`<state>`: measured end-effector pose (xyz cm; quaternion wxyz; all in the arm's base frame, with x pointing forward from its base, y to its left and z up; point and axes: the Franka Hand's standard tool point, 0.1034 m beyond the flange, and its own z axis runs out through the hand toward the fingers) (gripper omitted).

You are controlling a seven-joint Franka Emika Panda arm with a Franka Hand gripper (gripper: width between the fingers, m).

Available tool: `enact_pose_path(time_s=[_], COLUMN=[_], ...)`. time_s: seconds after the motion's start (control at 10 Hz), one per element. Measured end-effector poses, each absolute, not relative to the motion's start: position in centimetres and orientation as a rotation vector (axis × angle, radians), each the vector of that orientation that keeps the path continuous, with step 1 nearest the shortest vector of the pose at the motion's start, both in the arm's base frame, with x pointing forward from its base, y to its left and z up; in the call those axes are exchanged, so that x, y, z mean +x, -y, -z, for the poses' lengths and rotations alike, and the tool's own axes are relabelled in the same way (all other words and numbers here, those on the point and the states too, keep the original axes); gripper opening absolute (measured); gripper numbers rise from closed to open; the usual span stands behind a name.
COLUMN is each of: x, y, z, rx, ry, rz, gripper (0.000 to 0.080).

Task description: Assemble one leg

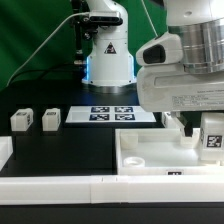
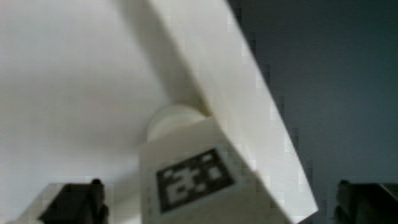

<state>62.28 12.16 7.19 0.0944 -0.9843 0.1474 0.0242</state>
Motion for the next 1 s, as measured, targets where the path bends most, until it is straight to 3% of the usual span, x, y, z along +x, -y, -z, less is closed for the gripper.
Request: enact_pose_path(time_s=[0.4,0.5,0.6,0.7,1.0], x=[62.40,62.41,62.41,62.47,62.64], y=[-12.42,-12.40,-12.37,-11.79,-11.53], z=[-7.13,-7.13,-7.14,-7.08,-6.87], rx=[-2.944,-2.944,-2.925,-2.913,-2.783], ry=[-0.298,-0.299,-0.432,-0.546,-0.998], rz=[-0.034,-0.034,-0.047,-0.054,-0.063], gripper=[0.0625,0.0457,0.0457,0.0313,0.0295])
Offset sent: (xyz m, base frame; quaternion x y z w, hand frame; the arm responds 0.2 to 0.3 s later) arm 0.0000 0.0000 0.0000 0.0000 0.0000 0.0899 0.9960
